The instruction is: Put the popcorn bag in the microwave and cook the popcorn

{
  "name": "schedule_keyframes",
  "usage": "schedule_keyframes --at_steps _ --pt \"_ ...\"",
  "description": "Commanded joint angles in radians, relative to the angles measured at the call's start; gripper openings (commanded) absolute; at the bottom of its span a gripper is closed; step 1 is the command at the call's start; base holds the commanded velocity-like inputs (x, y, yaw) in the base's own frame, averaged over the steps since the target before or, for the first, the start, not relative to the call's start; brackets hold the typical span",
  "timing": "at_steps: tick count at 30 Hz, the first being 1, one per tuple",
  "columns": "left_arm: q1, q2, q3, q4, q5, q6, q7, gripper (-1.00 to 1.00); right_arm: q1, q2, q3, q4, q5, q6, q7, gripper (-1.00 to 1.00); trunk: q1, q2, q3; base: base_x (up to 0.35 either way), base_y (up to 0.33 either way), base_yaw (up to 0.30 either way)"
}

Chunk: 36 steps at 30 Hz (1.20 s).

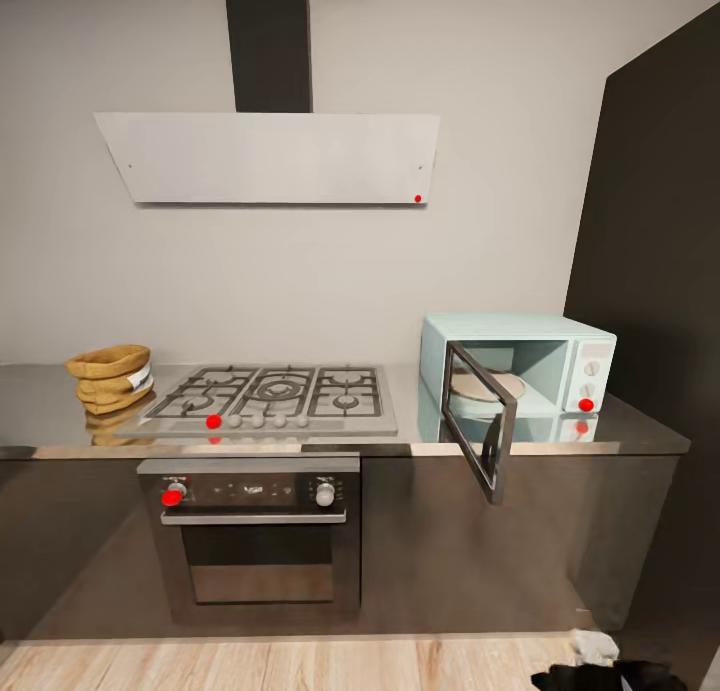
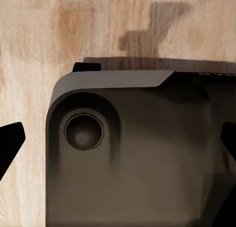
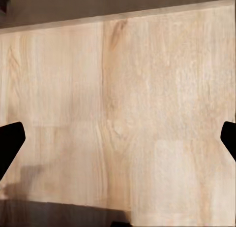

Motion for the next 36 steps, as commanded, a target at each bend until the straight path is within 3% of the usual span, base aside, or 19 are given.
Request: schedule_keyframes --at_steps 1,3,5,6,8,10,17,22,36 --pt "0.000 0.000 0.002 0.001 0.003 -0.003 0.000 1.00 -0.001 0.000 -0.010 0.069 0.024 -0.035 -0.003 1.00 0.000 -0.001 -0.001 0.000 0.000 0.000" --pt "0.000 0.000 0.003 0.001 0.003 -0.003 0.000 1.00 0.003 0.007 -0.008 0.185 0.059 -0.149 -0.041 1.00 0.000 -0.001 -0.001 0.000 0.000 0.000" --pt "0.000 0.000 0.002 0.001 0.003 -0.003 0.000 1.00 0.077 0.021 -0.006 0.227 0.075 -0.235 -0.115 1.00 0.000 -0.001 -0.001 0.000 0.000 0.000" --pt "0.000 0.000 0.002 0.001 0.003 -0.003 0.000 1.00 0.205 0.065 -0.006 0.239 0.080 -0.323 -0.198 1.00 0.000 -0.001 -0.001 0.000 0.000 0.000" --pt "0.000 0.000 0.002 0.001 0.003 -0.003 0.000 1.00 0.229 0.102 -0.006 0.241 0.080 -0.352 -0.294 1.00 0.000 -0.001 -0.001 0.000 0.000 0.000" --pt "0.000 0.000 0.002 0.001 0.003 -0.003 0.000 1.00 0.235 0.123 -0.006 0.241 0.080 -0.357 -0.343 1.00 0.000 -0.001 -0.001 0.000 0.000 0.000" --pt "0.000 0.000 0.000 0.001 0.004 -0.002 0.000 1.00 0.242 0.138 -0.008 0.242 0.077 -0.345 -0.412 1.00 0.000 -0.001 -0.001 0.000 0.000 0.000" --pt "0.000 0.000 0.000 0.001 0.005 -0.003 0.000 1.00 0.243 0.186 -0.009 0.243 0.077 -0.348 -0.578 1.00 0.000 -0.001 -0.001 0.000 0.000 0.017" --pt "0.000 0.000 0.002 0.001 0.005 -0.003 0.000 1.00 0.243 0.193 -0.009 0.243 0.077 -0.346 -0.602 1.00 0.000 -0.001 -0.001 0.000 0.000 0.242"
